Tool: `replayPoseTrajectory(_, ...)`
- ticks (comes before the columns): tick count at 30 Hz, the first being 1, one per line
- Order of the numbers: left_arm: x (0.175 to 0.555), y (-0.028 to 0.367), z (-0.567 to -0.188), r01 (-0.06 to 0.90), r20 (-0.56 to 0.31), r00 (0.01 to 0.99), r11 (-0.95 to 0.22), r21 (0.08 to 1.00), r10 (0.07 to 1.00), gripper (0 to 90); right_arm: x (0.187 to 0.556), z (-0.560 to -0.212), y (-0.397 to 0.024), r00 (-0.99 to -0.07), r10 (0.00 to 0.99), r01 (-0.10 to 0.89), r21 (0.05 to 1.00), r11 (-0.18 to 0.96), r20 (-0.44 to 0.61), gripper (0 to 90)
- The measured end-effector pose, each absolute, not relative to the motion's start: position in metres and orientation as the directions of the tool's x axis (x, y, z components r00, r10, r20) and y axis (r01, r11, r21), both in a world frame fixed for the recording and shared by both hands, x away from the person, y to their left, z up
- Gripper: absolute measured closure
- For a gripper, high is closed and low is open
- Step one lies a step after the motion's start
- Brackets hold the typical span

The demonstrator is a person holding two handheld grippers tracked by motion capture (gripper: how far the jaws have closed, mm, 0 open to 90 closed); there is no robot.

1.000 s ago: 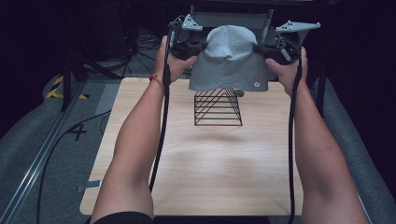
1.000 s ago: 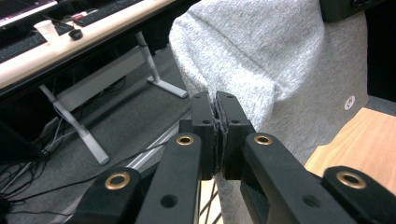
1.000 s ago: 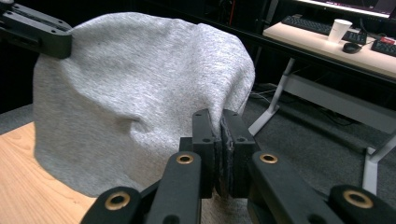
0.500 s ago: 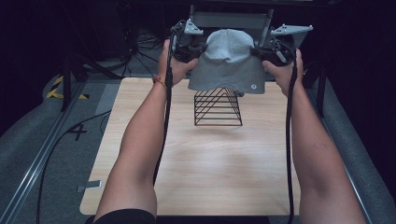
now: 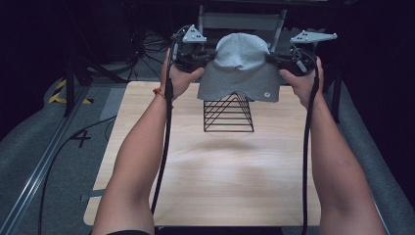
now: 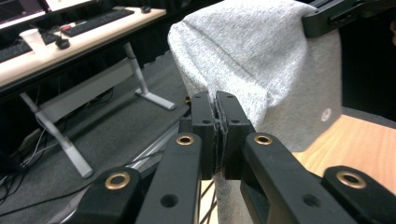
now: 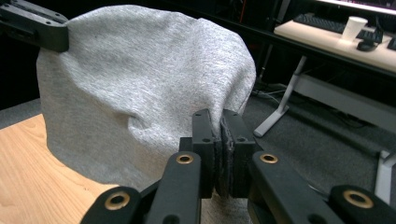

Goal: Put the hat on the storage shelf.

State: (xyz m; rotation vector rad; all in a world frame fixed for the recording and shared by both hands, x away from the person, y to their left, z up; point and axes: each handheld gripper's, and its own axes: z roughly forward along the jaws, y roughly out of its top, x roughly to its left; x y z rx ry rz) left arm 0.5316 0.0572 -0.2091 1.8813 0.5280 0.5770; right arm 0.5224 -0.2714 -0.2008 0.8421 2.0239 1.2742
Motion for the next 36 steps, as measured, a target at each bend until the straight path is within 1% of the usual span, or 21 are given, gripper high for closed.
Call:
replayPoseTrajectory(6,0.523,0.06,-0.215,0.089,0.167,0.795,-0.385,0.919,0.583,87.2,0.513,-0.203,-0.262,-0.631,0.753,0.188,0.905,0.381,-0.186,85.3)
replayPoseTrajectory(12,0.525,0.059,-0.231,0.116,0.156,0.796,-0.4,0.909,0.585,87.2,0.513,-0.213,-0.259,-0.631,0.751,0.196,0.896,0.399,-0.196,85.3)
replayPoseTrajectory(13,0.526,0.062,-0.232,0.117,0.137,0.797,-0.373,0.92,0.588,87.2,0.513,-0.214,-0.259,-0.631,0.751,0.198,0.895,0.4,-0.196,85.3)
replayPoseTrajectory(15,0.527,0.065,-0.229,0.12,0.119,0.795,-0.347,0.93,0.595,87.2,0.514,-0.214,-0.261,-0.626,0.755,0.199,0.897,0.395,-0.193,85.3)
replayPoseTrajectory(21,0.518,0.068,-0.216,0.081,0.149,0.809,-0.358,0.93,0.569,87.3,0.508,-0.204,-0.268,-0.634,0.751,0.181,0.91,0.373,-0.182,85.3)
replayPoseTrajectory(24,0.513,0.07,-0.215,0.076,0.148,0.815,-0.356,0.932,0.56,87.2,0.503,-0.203,-0.268,-0.638,0.749,0.176,0.913,0.368,-0.178,85.3)
replayPoseTrajectory(31,0.502,0.073,-0.217,0.064,0.152,0.825,-0.357,0.932,0.545,87.3,0.494,-0.205,-0.265,-0.646,0.737,0.161,0.908,0.386,-0.198,85.3)
replayPoseTrajectory(36,0.501,0.072,-0.23,0.08,0.14,0.83,-0.363,0.928,0.54,87.2,0.491,-0.211,-0.265,-0.651,0.732,0.165,0.905,0.393,-0.199,85.3)
